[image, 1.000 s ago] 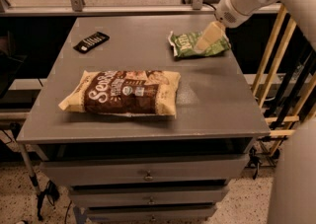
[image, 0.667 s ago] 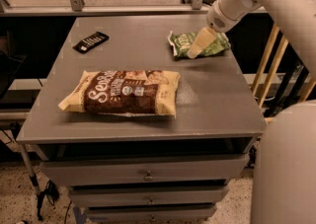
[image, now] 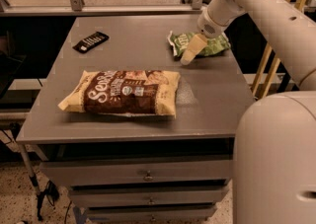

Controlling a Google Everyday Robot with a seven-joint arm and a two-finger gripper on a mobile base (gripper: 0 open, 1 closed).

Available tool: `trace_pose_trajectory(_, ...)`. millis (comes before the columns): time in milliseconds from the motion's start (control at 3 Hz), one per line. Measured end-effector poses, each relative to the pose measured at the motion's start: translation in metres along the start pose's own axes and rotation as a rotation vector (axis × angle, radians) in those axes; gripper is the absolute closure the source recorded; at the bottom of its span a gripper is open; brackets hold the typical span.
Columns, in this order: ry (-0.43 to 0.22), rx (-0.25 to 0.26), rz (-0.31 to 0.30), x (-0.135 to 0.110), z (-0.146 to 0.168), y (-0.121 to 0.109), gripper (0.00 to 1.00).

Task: Pick green jalapeno chip bag

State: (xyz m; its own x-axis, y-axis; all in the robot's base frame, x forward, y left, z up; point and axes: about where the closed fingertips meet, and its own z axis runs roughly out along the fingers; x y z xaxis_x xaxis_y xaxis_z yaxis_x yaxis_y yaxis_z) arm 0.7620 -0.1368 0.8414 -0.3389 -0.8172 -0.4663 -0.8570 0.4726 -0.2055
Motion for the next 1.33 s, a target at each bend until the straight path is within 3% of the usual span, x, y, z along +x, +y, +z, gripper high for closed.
trace_pose_trajectory(333,-0.001,-0.01,-0.002,-0.003,0.005,-0.001,0.16)
trace_pose_trajectory(1000,-0.029,0.021,0.014,-0.006,-0.001,-0.014,0.63)
trace_pose_trajectory(1333,-0.085,0.048,0.002,-0.02,-0.019,-0.017,0.85)
